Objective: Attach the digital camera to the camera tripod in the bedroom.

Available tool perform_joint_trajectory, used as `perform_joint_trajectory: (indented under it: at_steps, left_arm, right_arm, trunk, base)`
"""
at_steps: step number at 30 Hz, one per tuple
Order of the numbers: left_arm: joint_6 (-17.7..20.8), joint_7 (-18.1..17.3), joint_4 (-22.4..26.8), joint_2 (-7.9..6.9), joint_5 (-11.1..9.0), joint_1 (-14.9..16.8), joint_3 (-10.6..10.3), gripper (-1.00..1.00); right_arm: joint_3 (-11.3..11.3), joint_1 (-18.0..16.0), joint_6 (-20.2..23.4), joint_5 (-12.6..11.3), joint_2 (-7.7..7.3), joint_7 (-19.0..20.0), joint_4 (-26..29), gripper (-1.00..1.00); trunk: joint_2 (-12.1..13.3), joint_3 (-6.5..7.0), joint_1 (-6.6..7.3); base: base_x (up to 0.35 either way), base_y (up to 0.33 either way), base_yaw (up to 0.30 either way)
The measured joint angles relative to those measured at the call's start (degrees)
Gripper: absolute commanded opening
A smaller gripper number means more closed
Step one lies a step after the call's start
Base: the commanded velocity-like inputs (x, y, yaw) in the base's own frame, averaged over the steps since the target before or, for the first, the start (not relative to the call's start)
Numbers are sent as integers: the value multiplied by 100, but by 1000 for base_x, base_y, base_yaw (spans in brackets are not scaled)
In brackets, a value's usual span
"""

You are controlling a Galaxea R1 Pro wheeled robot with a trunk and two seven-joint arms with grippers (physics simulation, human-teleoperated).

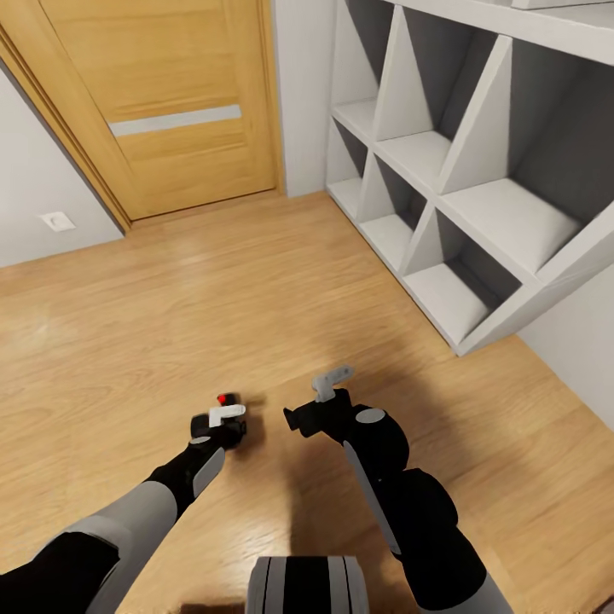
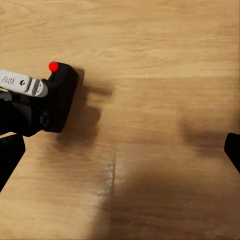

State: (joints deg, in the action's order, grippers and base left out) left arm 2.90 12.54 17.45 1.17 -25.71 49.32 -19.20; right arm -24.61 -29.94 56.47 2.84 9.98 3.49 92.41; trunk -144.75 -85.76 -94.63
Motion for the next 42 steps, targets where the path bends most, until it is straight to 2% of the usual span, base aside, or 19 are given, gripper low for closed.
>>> perform_joint_trajectory:
  at_steps: [12,23,33,42]
  left_arm:
    - [0,8,0,1,4,-3,0,100]
    - [-1,31,0,-4,5,-3,0,100]
    - [-1,39,0,-10,7,-3,5,100]
    - [-1,49,0,-12,11,-3,2,100]
  right_arm:
    - [-1,3,-4,0,0,-2,0,100]
    - [-1,9,-5,-1,0,-5,0,100]
    - [-1,12,-6,0,0,-6,0,100]
    - [-1,16,-7,-1,0,-5,0,100]
  trunk:
    - [-16,-266,-31]
    - [-16,-267,-31]
    - [-30,-488,-57]
    - [-30,-488,-56]
  base:
    - [0,0,0]
    - [0,0,0]
    - [0,0,0]
    - [0,0,0]
